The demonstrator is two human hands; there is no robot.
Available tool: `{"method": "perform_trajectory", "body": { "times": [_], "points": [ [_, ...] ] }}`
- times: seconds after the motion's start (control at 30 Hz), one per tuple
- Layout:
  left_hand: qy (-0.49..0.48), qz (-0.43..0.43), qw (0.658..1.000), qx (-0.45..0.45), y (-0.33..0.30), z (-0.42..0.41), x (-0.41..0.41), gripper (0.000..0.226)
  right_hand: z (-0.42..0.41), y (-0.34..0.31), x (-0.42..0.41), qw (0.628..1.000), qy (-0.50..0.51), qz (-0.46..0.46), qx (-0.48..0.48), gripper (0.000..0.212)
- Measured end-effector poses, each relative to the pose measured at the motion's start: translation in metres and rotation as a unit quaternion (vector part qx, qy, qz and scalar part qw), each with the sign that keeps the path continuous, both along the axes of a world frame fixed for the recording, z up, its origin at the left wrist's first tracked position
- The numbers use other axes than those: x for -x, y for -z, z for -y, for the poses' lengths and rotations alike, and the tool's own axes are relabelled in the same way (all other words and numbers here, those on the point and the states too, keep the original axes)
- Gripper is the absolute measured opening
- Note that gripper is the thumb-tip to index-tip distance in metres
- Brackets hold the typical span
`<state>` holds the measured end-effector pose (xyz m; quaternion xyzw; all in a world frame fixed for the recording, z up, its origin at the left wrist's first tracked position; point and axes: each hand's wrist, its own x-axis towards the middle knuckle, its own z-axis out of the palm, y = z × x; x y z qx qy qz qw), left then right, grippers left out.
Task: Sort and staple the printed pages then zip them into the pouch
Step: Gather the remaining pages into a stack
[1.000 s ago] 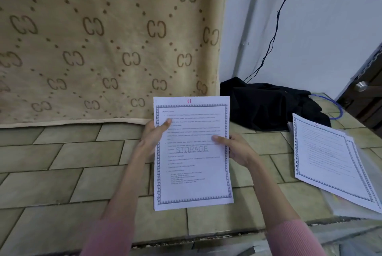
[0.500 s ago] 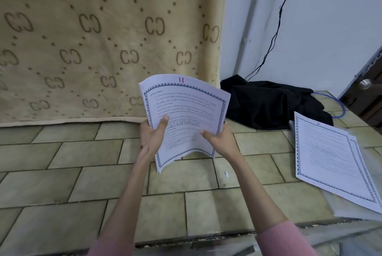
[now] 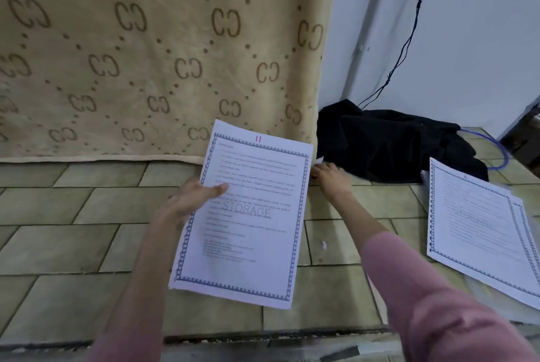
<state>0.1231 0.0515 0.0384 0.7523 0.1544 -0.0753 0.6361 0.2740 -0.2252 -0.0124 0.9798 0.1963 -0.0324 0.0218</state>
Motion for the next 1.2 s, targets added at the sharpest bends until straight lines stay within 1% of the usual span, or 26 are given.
{"method": "perform_trajectory", "body": {
  "times": [0.07,0.13,0.17,0.23,0.3,0.33,0.37,0.4,0.43,0.47,0.53,0.57,0.63,0.67,0.7,0.73,0.77,0.83,0.9,1.03,1.1,1.2],
  "points": [
    [0.021,-0.001,0.999,0.034,0.006,0.001,0.003,0.054,0.001,0.001,-0.007,0.999,-0.024,-0.005,0.032,0.046],
    [0.044,-0.012,0.997,0.062,0.006,0.004,0.004,0.075,0.002,0.001,-0.010,0.997,-0.045,0.027,0.048,0.045],
    [0.054,-0.012,0.996,0.070,0.007,0.006,0.004,0.082,0.003,0.002,-0.010,0.997,-0.048,0.043,0.050,0.045],
    [0.062,-0.012,0.994,0.085,0.007,0.010,0.004,0.082,0.007,0.005,-0.009,0.997,-0.047,0.057,0.025,0.046],
    [0.068,-0.009,0.993,0.099,0.006,0.015,0.005,0.075,0.014,0.015,-0.011,0.999,-0.028,0.028,-0.037,0.043],
    [0.068,-0.012,0.992,0.105,0.007,0.018,0.004,0.073,0.018,0.017,-0.012,0.994,-0.021,0.007,-0.106,0.038],
    [0.067,-0.020,0.992,0.109,0.007,0.020,0.004,0.069,0.021,0.014,-0.010,0.977,0.012,-0.027,-0.213,0.031],
    [0.068,-0.026,0.991,0.111,0.008,0.023,0.004,0.062,0.023,0.010,-0.009,0.943,0.047,-0.040,-0.327,0.025],
    [0.074,-0.029,0.990,0.116,0.007,0.026,0.004,0.057,0.025,-0.002,-0.006,0.900,0.083,-0.033,-0.427,0.022],
    [0.084,-0.031,0.989,0.121,0.008,0.028,0.003,0.059,0.026,-0.018,-0.005,0.864,0.090,-0.022,-0.494,0.022],
    [0.109,-0.035,0.984,0.133,0.008,0.035,0.001,0.063,0.026,-0.056,-0.004,0.772,0.076,-0.061,-0.628,0.023],
    [0.121,-0.036,0.983,0.132,0.008,0.039,0.000,0.057,0.026,-0.078,-0.003,0.708,0.071,-0.106,-0.695,0.022],
    [0.137,-0.041,0.982,0.125,0.008,0.047,-0.003,0.045,0.024,-0.113,-0.007,0.581,0.051,-0.198,-0.788,0.017],
    [0.142,-0.042,0.982,0.121,0.007,0.051,-0.004,0.039,0.021,-0.128,-0.005,0.536,0.055,-0.236,-0.809,0.016],
    [0.147,-0.042,0.981,0.117,0.006,0.055,-0.006,0.033,0.016,-0.139,-0.002,0.509,0.063,-0.267,-0.816,0.016],
    [0.154,-0.042,0.981,0.113,0.004,0.058,-0.007,0.031,0.010,-0.149,0.002,0.503,0.057,-0.297,-0.809,0.013],
    [0.160,-0.044,0.980,0.109,0.002,0.061,-0.008,0.030,0.004,-0.156,0.009,0.516,0.051,-0.317,-0.794,0.011],
    [0.173,-0.044,0.978,0.104,-0.001,0.066,-0.009,0.029,-0.007,-0.163,0.020,0.562,0.035,-0.348,-0.749,0.007],
    [0.184,-0.038,0.977,0.105,-0.004,0.070,-0.010,0.026,-0.013,-0.164,0.026,0.600,0.023,-0.362,-0.713,0.004],
    [0.201,-0.028,0.974,0.106,-0.008,0.076,-0.009,0.021,-0.019,-0.168,0.034,0.642,-0.004,-0.359,-0.678,0.014],
    [0.205,-0.026,0.973,0.106,-0.009,0.077,-0.009,0.021,-0.021,-0.170,0.036,0.657,-0.011,-0.349,-0.668,0.014],
    [0.209,-0.024,0.972,0.107,-0.010,0.077,-0.009,0.024,-0.027,-0.173,0.040,0.701,0.003,-0.278,-0.657,0.011]
  ]
}}
